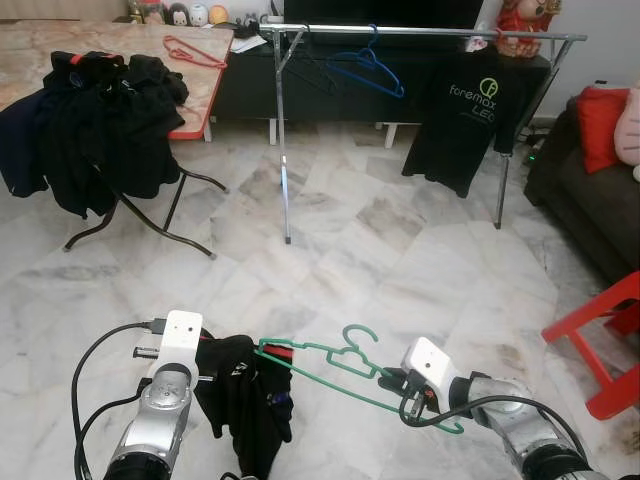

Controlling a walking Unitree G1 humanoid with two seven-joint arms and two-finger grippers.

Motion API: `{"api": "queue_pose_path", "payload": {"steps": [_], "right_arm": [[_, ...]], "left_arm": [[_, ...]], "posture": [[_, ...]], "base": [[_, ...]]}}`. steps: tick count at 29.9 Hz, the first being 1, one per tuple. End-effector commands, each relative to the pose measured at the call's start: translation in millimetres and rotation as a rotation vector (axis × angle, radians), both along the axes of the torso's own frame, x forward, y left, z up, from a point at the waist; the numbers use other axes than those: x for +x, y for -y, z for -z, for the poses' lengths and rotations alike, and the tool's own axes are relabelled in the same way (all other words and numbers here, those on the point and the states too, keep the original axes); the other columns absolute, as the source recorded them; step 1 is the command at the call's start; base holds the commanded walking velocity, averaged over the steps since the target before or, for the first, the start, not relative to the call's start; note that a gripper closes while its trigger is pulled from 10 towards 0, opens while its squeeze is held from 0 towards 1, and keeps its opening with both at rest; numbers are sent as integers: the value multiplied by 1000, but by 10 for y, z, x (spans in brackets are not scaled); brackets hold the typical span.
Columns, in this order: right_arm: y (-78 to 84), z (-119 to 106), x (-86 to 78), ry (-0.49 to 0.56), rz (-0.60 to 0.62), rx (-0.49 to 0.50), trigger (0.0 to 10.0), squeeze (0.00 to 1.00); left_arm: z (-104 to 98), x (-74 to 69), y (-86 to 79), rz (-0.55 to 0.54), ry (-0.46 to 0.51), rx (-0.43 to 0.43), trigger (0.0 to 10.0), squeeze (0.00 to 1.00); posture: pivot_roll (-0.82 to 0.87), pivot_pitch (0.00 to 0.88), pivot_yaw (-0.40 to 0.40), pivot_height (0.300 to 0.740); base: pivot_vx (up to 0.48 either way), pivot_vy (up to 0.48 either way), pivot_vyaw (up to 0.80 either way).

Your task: Hang hanger

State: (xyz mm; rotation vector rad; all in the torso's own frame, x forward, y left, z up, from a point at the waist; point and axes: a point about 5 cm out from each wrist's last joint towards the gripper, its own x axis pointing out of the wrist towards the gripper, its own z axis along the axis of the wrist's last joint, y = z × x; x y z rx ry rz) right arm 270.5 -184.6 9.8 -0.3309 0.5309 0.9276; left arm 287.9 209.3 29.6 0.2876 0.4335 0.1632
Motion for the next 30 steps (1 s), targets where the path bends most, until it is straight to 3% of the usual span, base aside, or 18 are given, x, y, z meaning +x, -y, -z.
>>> {"api": "queue_pose_path", "payload": {"steps": [1,22,23,25,26,30], "right_arm": [[114,-34,28,18,77,14,0,0],[114,-34,28,18,77,14,0,0],[85,224,-165,-91,17,-132,0,0],[83,501,-472,-238,-175,-344,0,0],[81,556,-546,-271,-232,-393,0,0],[40,580,-568,-278,-250,-398,0,0]], "left_arm": [[-34,3,-69,-42,23,0,0,0],[-34,3,-69,-42,23,0,0,0],[-276,99,152,126,161,-73,0,0],[-616,149,503,385,311,-143,0,0],[-705,139,608,461,344,-162,0,0],[-784,112,723,542,361,-198,0,0]], "posture": [[23,0,-51,716],[23,0,-51,716],[43,0,-30,716],[43,0,-30,716],[43,0,-30,716],[60,0,-31,716]], "base": [[0,0,0],[0,0,0],[0,0,0],[0,0,0],[0,0,0],[0,0,0]]}}
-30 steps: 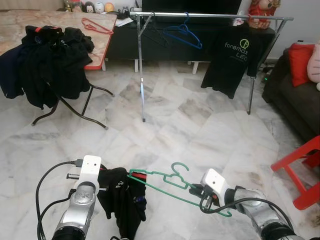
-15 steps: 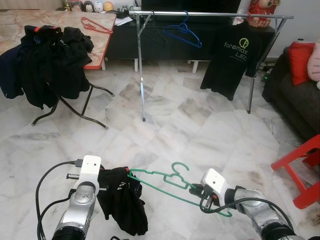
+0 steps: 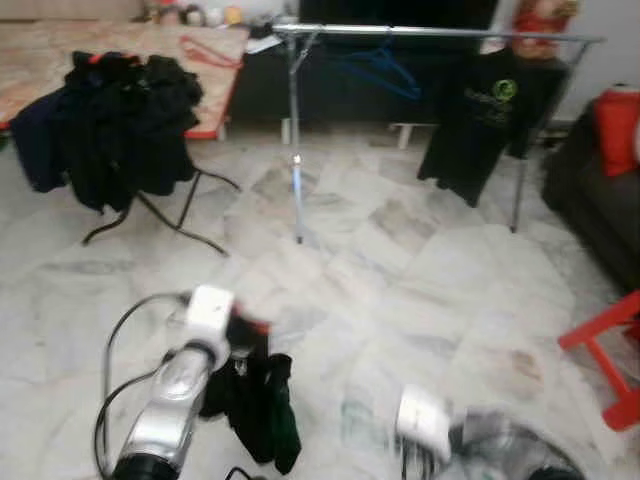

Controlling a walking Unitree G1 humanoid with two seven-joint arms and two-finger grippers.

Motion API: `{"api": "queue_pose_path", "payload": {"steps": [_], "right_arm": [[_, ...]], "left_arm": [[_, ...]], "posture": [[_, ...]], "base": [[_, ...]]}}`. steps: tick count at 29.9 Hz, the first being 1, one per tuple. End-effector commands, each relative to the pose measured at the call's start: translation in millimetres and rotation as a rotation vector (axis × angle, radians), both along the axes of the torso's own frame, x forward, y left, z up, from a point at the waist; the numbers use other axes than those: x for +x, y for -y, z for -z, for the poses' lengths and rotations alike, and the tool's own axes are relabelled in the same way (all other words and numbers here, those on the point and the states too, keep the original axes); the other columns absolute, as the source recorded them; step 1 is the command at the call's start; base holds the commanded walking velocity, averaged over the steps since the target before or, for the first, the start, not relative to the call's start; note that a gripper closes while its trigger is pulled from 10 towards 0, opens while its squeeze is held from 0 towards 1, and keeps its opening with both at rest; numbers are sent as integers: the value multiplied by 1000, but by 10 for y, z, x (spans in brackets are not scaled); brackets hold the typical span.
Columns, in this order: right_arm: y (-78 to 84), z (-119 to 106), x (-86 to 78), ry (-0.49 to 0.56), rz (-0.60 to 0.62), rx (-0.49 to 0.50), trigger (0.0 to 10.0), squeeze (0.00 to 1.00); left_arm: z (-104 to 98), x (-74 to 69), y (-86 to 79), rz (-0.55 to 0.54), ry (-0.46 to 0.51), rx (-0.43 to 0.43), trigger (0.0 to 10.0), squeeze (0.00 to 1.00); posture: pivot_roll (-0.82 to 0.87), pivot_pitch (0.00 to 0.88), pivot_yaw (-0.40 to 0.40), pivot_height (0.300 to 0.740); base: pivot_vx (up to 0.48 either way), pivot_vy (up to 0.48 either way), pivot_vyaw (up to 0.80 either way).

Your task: Hang hanger

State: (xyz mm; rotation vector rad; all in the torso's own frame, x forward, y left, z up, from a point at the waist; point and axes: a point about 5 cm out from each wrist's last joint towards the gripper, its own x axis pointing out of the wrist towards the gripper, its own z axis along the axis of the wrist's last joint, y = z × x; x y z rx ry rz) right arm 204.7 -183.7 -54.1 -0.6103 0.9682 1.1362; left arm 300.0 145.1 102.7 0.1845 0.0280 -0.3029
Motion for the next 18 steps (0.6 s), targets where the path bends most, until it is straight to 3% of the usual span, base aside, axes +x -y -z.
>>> {"api": "queue_pose_path", "payload": {"steps": [1,5,8,9,13,14,15,17,18], "right_arm": [[38,-53,83,30,-7,-18,0,0],[17,-26,63,31,-38,-45,0,0],[14,-31,117,104,35,-43,0,0],[31,-47,167,147,140,-24,0,0],[44,-56,190,168,259,26,0,0],[68,-60,209,195,375,56,0,0],[125,-45,213,222,557,77,0,0],[146,-32,204,224,613,74,0,0],[191,47,109,204,739,41,0,0]], "left_arm": [[-73,-16,112,74,19,-27,0,0],[-141,-44,206,145,30,-29,0,0],[-116,-14,99,54,26,-13,0,0],[-67,16,-6,-39,12,-2,0,0],[-45,28,-115,-129,12,-19,0,0],[-43,24,-176,-172,16,-27,3451,0],[-38,14,-264,-232,19,-41,10000,0],[-36,10,-287,-247,18,-47,10000,0],[-33,0,-354,-294,13,-60,10000,0]], "posture": [[60,0,-31,716],[63,0,-31,716],[62,0,-29,716],[62,0,-29,716],[48,0,-27,716],[48,0,-27,716],[46,0,-26,716],[46,0,-26,716],[43,0,-22,716]], "base": [[0,0,0],[0,0,0],[0,0,0],[0,0,0],[0,0,0],[0,0,0],[0,0,0],[0,0,0],[0,0,0]]}}
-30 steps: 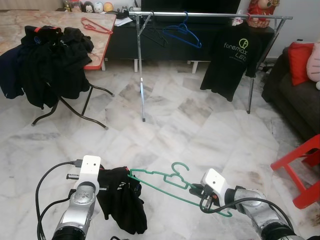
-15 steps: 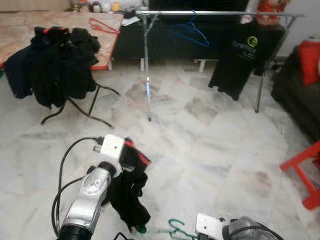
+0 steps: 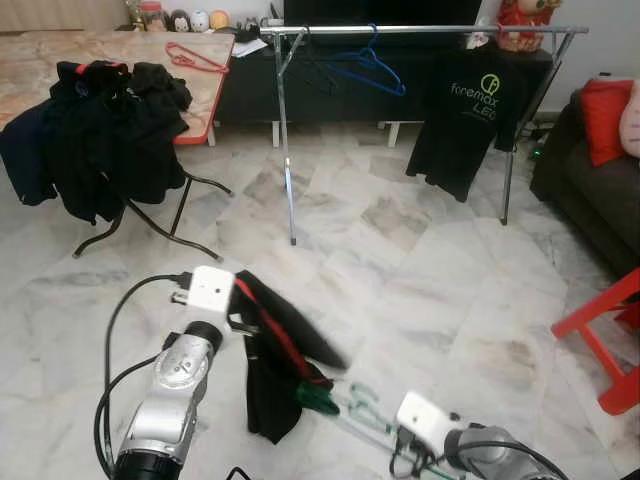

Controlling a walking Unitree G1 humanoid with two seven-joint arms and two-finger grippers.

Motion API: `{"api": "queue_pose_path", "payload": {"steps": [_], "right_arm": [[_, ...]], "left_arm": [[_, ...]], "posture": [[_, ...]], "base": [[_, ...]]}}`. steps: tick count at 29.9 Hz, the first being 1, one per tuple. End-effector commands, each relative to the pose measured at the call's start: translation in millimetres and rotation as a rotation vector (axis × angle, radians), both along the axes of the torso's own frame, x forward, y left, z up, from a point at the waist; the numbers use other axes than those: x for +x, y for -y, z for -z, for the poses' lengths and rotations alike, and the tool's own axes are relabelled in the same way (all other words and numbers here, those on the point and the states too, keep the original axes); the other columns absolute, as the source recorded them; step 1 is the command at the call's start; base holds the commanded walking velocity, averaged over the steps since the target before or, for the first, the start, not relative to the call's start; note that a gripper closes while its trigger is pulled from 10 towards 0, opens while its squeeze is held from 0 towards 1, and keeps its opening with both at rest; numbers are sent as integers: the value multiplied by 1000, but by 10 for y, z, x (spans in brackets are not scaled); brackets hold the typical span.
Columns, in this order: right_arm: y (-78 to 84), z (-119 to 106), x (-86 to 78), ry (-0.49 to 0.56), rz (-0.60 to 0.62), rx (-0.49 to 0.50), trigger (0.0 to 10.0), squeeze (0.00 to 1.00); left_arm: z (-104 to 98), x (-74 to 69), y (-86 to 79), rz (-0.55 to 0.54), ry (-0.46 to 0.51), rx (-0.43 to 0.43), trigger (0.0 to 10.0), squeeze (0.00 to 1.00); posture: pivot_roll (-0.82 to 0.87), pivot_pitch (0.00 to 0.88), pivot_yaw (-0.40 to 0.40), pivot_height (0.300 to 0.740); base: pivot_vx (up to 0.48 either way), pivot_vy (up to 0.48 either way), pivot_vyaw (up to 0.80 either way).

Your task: Hang hanger

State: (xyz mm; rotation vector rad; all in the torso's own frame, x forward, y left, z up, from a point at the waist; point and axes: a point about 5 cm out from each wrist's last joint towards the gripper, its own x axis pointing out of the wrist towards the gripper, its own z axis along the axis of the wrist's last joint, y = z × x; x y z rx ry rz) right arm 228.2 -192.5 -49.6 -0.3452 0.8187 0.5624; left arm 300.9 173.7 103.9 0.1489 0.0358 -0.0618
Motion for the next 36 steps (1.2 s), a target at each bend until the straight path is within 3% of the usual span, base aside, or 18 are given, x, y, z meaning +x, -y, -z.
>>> {"api": "queue_pose_path", "payload": {"steps": [1,5,9,10,16,17,20,22,29,31,36], "right_arm": [[116,119,-161,-51,191,-16,0,0],[149,196,-270,-101,334,4,0,0],[248,193,-271,-8,759,78,0,0],[252,191,-267,-3,814,94,0,0],[116,176,-182,4,982,169,78,0],[86,194,-204,-3,1000,174,10000,0],[77,256,-322,-15,1029,150,10000,0],[172,307,-468,-23,1059,138,10000,0],[191,325,-525,-17,1088,149,10000,0],[299,332,-589,-18,1071,122,10000,0],[333,319,-590,0,1031,113,10000,0]], "left_arm": [[-20,-12,-87,-65,7,-29,10000,0],[-12,-16,-132,-106,2,-42,10000,0],[-19,-50,-103,-90,16,-49,10000,0],[-21,-60,-91,-83,19,-48,10000,0],[-26,-161,37,-40,39,-69,10000,0],[-15,-179,54,-38,33,-68,10000,0],[13,-229,94,-35,23,-72,10000,0],[-5,-263,123,-34,38,-99,10000,0],[-63,-260,175,-19,48,-156,10000,0],[-81,-245,187,-19,50,-151,10000,0],[-93,-233,204,-13,50,-149,10000,0]], "posture": [[40,0,-18,716],[38,0,-12,716],[30,0,-6,716],[28,0,-6,716],[35,0,-7,716],[36,0,-9,716],[36,0,-9,716],[37,0,-12,716],[26,0,-18,716],[25,0,-21,716],[19,0,-21,716]], "base": [[0,0,0],[0,0,0],[0,0,0],[0,0,0],[0,0,0],[0,0,0],[0,0,0],[0,0,0],[0,0,0],[0,0,0],[0,209,335]]}}
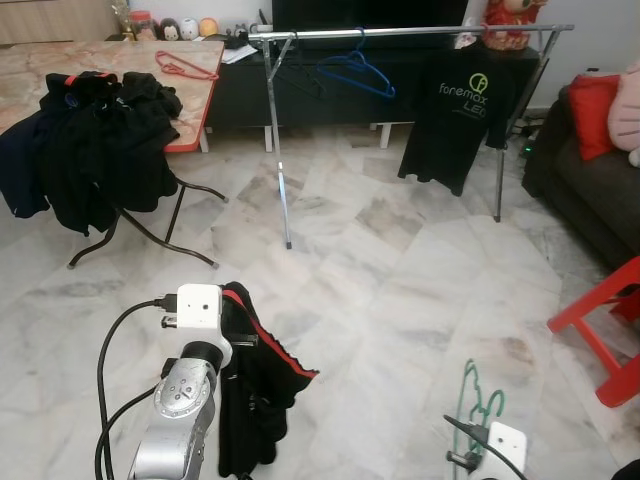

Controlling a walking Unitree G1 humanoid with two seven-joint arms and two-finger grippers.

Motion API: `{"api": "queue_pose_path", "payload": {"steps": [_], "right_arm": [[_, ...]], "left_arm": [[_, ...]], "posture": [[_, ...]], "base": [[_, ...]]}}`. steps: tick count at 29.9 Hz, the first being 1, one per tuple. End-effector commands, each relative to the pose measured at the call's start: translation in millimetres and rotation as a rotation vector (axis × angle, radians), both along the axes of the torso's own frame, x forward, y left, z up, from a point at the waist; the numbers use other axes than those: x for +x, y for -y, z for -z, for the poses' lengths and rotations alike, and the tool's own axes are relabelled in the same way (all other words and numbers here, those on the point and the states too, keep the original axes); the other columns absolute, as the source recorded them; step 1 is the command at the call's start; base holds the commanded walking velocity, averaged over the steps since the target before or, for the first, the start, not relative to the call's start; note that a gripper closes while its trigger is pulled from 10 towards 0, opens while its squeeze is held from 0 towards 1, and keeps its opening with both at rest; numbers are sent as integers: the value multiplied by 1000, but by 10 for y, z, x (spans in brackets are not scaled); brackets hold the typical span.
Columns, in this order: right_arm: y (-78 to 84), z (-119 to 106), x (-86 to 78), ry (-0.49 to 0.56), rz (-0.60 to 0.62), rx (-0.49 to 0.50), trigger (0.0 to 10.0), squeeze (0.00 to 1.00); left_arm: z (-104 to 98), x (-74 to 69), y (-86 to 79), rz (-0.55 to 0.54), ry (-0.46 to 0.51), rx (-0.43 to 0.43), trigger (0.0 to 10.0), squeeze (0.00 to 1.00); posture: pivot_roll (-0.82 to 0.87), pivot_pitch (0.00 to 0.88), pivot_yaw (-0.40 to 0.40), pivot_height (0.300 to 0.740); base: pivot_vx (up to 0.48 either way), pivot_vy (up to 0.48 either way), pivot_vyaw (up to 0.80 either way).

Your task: Hang hanger

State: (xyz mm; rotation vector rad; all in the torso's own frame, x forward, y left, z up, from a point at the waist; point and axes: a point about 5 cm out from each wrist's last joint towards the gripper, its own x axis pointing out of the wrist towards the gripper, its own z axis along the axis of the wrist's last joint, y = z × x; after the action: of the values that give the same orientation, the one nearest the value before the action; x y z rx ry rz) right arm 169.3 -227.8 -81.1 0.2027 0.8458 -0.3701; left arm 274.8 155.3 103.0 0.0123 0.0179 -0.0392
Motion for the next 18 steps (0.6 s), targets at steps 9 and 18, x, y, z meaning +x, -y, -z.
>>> {"api": "queue_pose_path", "payload": {"steps": [9,18], "right_arm": [[-84,-7,58,15,-22,21,10000,0],[-145,-19,106,33,-24,41,10000,0]], "left_arm": [[-106,36,46,21,31,-9,10000,0],[-105,57,53,32,28,-8,10000,0]], "posture": [[16,0,-15,716],[4,0,1,716]], "base": [[0,353,89],[0,353,0]]}}
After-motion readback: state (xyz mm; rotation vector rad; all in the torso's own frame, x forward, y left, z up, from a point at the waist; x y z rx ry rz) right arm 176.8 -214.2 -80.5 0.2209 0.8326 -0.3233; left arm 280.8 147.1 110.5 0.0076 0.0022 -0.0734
